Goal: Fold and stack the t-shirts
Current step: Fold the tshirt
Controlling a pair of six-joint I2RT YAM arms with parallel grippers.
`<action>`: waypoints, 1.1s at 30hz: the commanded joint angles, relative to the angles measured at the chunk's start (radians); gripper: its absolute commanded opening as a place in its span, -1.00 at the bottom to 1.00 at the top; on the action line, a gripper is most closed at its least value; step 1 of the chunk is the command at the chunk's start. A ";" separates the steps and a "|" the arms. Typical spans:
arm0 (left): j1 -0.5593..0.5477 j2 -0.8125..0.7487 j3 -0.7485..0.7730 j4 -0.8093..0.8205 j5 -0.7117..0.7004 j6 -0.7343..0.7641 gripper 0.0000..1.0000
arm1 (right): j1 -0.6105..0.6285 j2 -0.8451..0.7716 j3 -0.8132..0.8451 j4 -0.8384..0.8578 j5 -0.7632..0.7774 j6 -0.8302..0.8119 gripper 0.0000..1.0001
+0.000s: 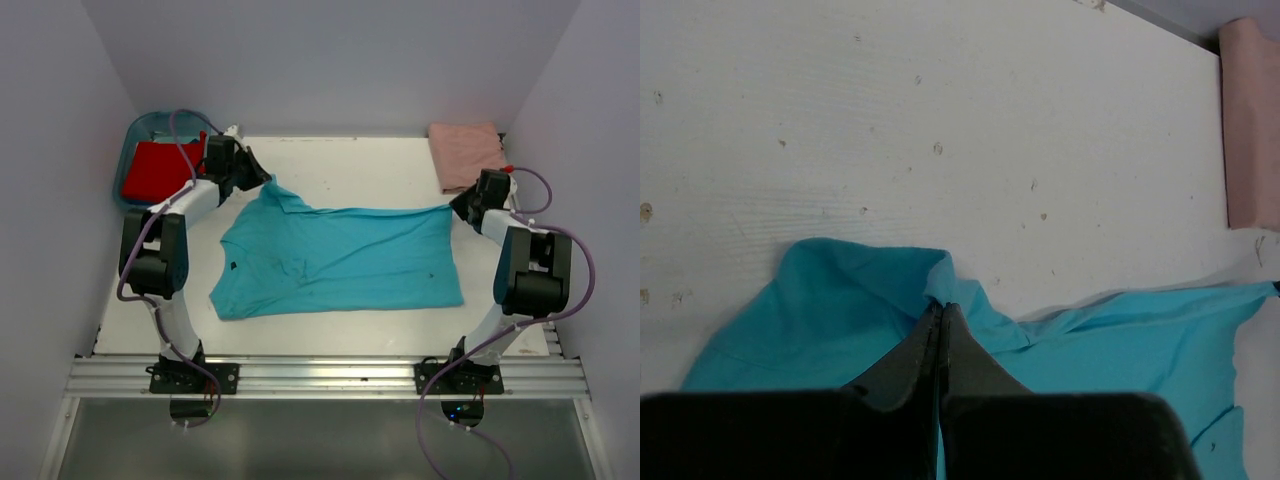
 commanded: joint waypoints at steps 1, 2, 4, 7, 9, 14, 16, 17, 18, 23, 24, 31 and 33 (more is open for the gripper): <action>0.008 -0.039 0.000 0.050 0.016 0.007 -1.00 | -0.003 -0.017 0.032 -0.017 0.030 -0.016 -1.00; 0.008 -0.037 -0.002 0.050 0.014 0.007 -1.00 | -0.003 -0.013 0.032 -0.017 0.027 -0.013 -1.00; 0.006 -0.039 -0.002 0.050 0.016 0.008 -1.00 | -0.003 -0.004 0.029 -0.015 0.020 -0.011 -1.00; 0.008 -0.048 -0.005 0.043 0.011 0.004 -1.00 | -0.003 -0.011 0.013 -0.008 0.020 -0.005 -1.00; 0.008 -0.059 -0.013 0.040 0.010 -0.001 -1.00 | -0.003 -0.022 0.006 -0.008 0.020 -0.005 -1.00; 0.008 -0.158 -0.081 0.033 -0.025 -0.016 -1.00 | -0.003 -0.094 -0.022 -0.041 0.032 -0.007 -1.00; 0.008 -0.238 -0.164 0.039 -0.044 -0.033 -1.00 | -0.003 -0.123 -0.051 -0.043 0.027 -0.005 -1.00; 0.008 -0.267 -0.219 0.041 -0.053 -0.036 -1.00 | -0.002 -0.155 -0.062 -0.057 0.026 -0.005 -1.00; 0.008 -0.296 -0.246 0.043 -0.065 -0.041 -1.00 | 0.000 -0.172 -0.073 -0.066 0.021 -0.005 -1.00; 0.006 -0.516 -0.408 -0.026 -0.104 -0.070 -1.00 | 0.007 -0.309 -0.172 -0.129 0.032 -0.022 -1.00; 0.006 -0.549 -0.424 -0.066 -0.128 -0.067 -1.00 | 0.007 -0.335 -0.185 -0.143 0.033 -0.026 -1.00; 0.008 -0.798 -0.491 -0.282 -0.188 -0.096 -1.00 | 0.007 -0.522 -0.245 -0.281 0.060 -0.091 -1.00; 0.006 -0.845 -0.520 -0.344 -0.155 -0.120 -1.00 | 0.007 -0.537 -0.240 -0.310 0.072 -0.103 -1.00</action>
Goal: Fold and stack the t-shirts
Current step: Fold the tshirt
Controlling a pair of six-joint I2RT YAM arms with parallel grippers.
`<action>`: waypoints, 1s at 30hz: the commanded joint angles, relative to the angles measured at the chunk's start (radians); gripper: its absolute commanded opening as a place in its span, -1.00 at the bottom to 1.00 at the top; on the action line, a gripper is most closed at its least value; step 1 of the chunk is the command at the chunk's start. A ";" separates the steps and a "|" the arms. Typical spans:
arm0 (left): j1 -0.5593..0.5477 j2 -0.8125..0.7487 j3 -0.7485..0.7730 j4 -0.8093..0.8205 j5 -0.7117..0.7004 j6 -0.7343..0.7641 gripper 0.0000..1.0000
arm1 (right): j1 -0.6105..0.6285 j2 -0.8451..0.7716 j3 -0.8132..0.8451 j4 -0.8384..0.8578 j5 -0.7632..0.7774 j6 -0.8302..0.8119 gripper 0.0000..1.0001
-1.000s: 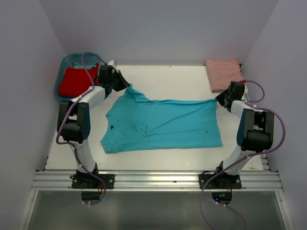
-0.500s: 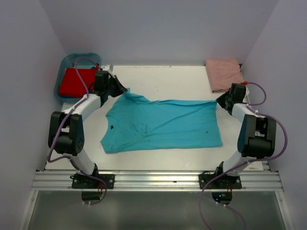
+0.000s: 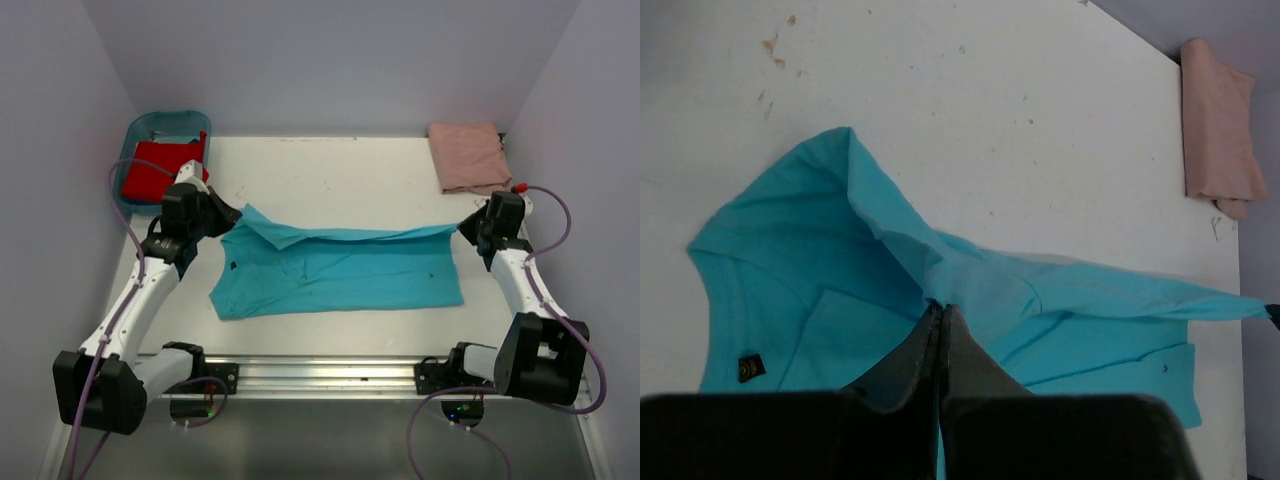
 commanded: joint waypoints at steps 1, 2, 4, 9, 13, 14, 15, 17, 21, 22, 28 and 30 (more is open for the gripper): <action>0.006 -0.076 -0.046 -0.147 0.016 -0.051 -1.00 | 0.003 -0.054 0.001 -0.088 0.040 -0.052 -1.00; 0.006 -0.090 -0.077 -0.163 0.028 -0.057 -1.00 | 0.003 -0.058 0.000 -0.093 0.040 -0.054 -1.00; 0.006 -0.134 -0.103 -0.218 0.041 -0.077 -1.00 | 0.003 -0.060 0.000 -0.109 0.042 -0.049 -1.00; 0.006 -0.252 -0.229 -0.269 0.101 -0.143 -1.00 | 0.003 -0.040 -0.003 -0.123 0.048 -0.057 -1.00; 0.005 -0.320 -0.287 -0.296 0.055 -0.159 -1.00 | 0.005 -0.023 -0.008 -0.116 0.045 -0.056 -1.00; 0.005 -0.323 -0.299 -0.296 0.044 -0.157 -1.00 | 0.005 -0.018 -0.010 -0.111 0.043 -0.054 -1.00; 0.005 -0.323 -0.301 -0.295 0.029 -0.156 -1.00 | 0.007 -0.014 -0.010 -0.108 0.042 -0.054 -1.00; 0.005 -0.308 -0.290 -0.293 0.027 -0.149 -1.00 | 0.008 -0.003 -0.005 -0.109 0.042 -0.054 -1.00; 0.005 -0.267 -0.276 -0.272 -0.016 -0.120 -1.00 | 0.013 0.006 -0.003 -0.111 0.046 -0.056 -1.00; 0.005 -0.247 -0.278 -0.269 -0.031 -0.113 -1.00 | 0.011 0.005 -0.006 -0.111 0.049 -0.056 -1.00; 0.005 -0.175 -0.336 -0.206 -0.047 -0.103 -1.00 | 0.017 -0.005 -0.008 -0.132 0.066 -0.062 -1.00; 0.005 -0.161 -0.347 -0.186 -0.056 -0.106 -1.00 | 0.019 -0.008 -0.010 -0.136 0.075 -0.062 -1.00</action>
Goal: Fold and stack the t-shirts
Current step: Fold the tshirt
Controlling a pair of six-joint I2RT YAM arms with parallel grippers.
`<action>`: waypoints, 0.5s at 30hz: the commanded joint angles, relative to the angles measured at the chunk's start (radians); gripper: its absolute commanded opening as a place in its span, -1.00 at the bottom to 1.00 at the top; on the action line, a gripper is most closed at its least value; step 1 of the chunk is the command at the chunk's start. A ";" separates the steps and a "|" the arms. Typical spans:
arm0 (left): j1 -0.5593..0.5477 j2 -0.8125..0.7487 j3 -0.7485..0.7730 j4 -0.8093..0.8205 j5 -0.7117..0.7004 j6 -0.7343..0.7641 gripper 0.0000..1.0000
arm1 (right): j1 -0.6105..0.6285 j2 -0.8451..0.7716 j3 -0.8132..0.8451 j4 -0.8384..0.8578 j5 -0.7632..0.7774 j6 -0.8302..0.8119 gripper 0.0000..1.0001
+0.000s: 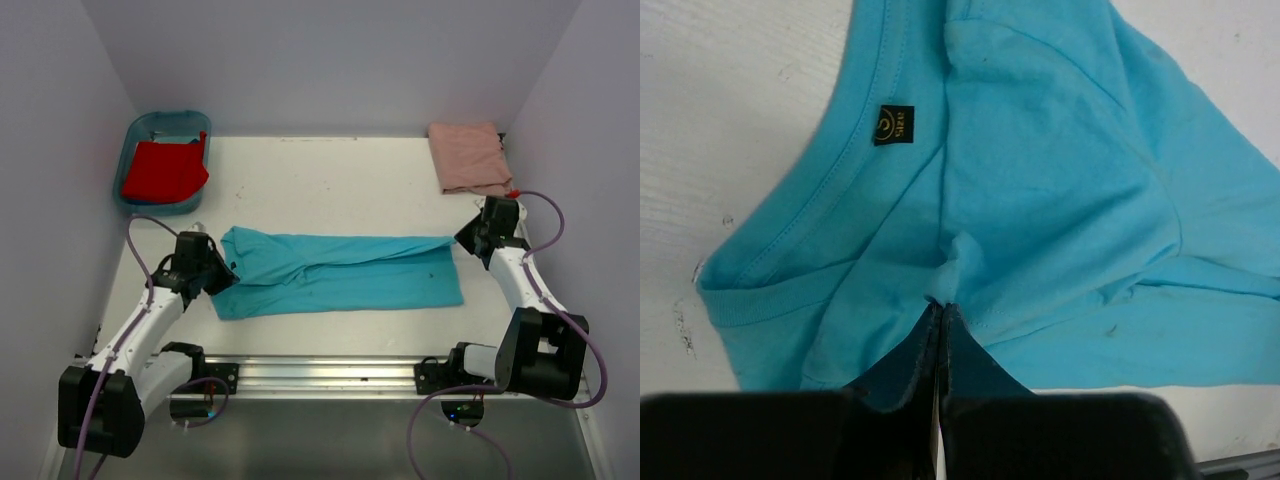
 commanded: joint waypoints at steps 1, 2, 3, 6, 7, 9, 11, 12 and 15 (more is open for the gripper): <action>0.005 0.013 -0.024 0.061 -0.040 0.016 -1.00 | 0.009 -0.010 -0.010 -0.011 0.039 -0.018 -1.00; 0.005 0.015 -0.026 0.066 -0.048 0.016 -1.00 | 0.011 -0.009 -0.010 -0.012 0.039 -0.021 -1.00; 0.005 0.021 -0.027 0.066 -0.054 0.018 -1.00 | 0.011 -0.007 -0.013 -0.014 0.040 -0.021 -1.00; 0.005 0.027 -0.024 0.064 -0.066 0.019 -1.00 | 0.014 0.000 -0.013 -0.028 0.045 -0.022 -1.00; 0.005 0.029 -0.021 0.063 -0.068 0.019 -1.00 | 0.015 0.000 -0.015 -0.038 0.050 -0.024 -1.00; 0.005 0.029 -0.017 0.060 -0.066 0.021 -1.00 | 0.017 -0.001 -0.016 -0.060 0.062 -0.022 -1.00; 0.005 0.027 -0.012 0.054 -0.065 0.021 -1.00 | 0.019 -0.001 -0.015 -0.083 0.086 -0.016 -1.00; 0.005 0.027 -0.007 0.051 -0.061 0.021 -1.00 | 0.020 -0.001 -0.007 -0.110 0.091 -0.016 -1.00; 0.005 0.009 -0.006 0.041 -0.026 0.012 -0.63 | 0.028 -0.001 0.023 -0.178 0.111 -0.018 -0.40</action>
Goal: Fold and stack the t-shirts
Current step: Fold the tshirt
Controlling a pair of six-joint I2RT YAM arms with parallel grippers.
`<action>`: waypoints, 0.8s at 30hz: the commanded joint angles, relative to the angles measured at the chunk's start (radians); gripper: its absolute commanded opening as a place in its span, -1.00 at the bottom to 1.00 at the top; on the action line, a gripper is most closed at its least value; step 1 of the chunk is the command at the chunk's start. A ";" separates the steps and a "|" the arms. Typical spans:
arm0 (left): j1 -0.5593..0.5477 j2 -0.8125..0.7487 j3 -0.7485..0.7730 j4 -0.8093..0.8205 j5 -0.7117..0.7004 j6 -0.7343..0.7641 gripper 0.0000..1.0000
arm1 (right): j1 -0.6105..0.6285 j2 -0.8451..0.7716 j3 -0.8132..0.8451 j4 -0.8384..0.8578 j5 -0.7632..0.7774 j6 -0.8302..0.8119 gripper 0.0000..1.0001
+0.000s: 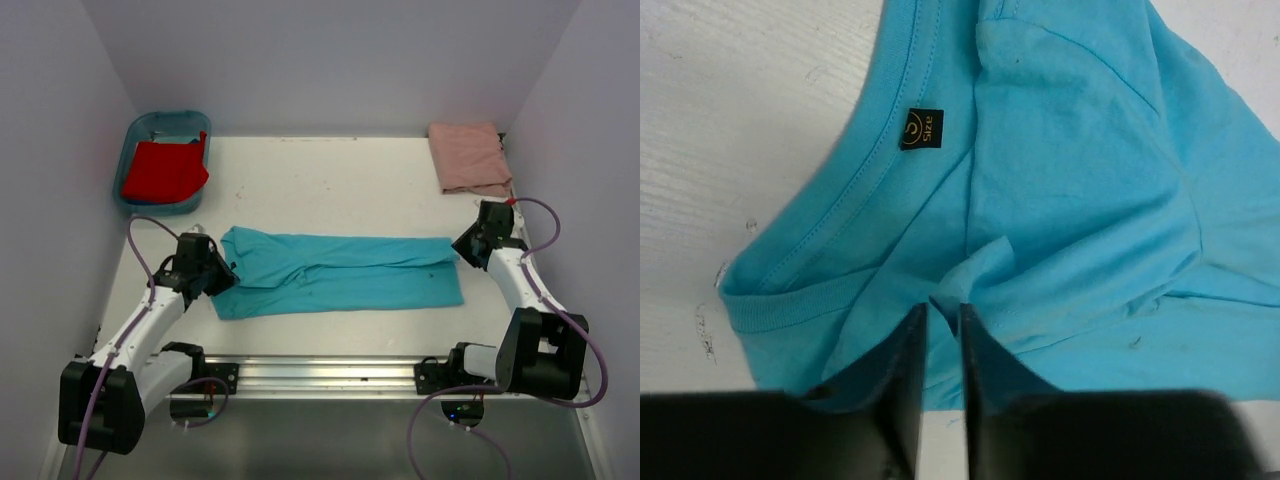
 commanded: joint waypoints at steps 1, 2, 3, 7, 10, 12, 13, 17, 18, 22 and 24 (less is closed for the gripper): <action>0.005 -0.029 0.019 0.018 0.022 0.000 -0.42 | 0.017 -0.010 0.045 -0.103 0.058 -0.009 -0.26; 0.005 -0.058 0.020 0.012 0.027 -0.015 -0.02 | 0.023 -0.018 0.063 -0.117 0.059 -0.007 -0.02; 0.005 -0.078 0.021 0.010 0.032 -0.021 0.14 | 0.036 -0.029 0.073 -0.138 0.059 -0.007 0.05; 0.005 -0.183 0.051 -0.013 0.035 -0.053 0.67 | 0.079 -0.122 0.103 -0.155 0.044 -0.014 0.19; 0.005 -0.237 0.071 0.037 0.012 -0.044 0.74 | 0.132 -0.148 0.116 -0.109 -0.034 -0.023 0.08; 0.005 -0.218 0.065 0.097 0.021 -0.030 0.60 | 0.194 -0.136 0.119 -0.044 -0.109 -0.030 -0.21; 0.005 -0.201 0.060 0.175 0.045 -0.024 0.47 | 0.211 -0.116 0.122 -0.023 -0.120 -0.035 -0.90; 0.005 0.015 0.050 0.389 0.119 -0.004 -0.92 | 0.279 0.041 0.177 0.055 -0.385 -0.066 -1.00; 0.003 0.061 0.057 0.428 0.133 0.002 -1.00 | 0.346 0.104 0.192 0.053 -0.389 -0.076 -1.00; 0.005 0.249 0.077 0.638 0.179 0.011 -1.00 | 0.510 0.189 0.229 0.089 -0.360 -0.116 -1.00; 0.005 0.318 0.097 0.662 0.182 0.014 -1.00 | 0.575 0.233 0.251 0.090 -0.341 -0.126 -1.00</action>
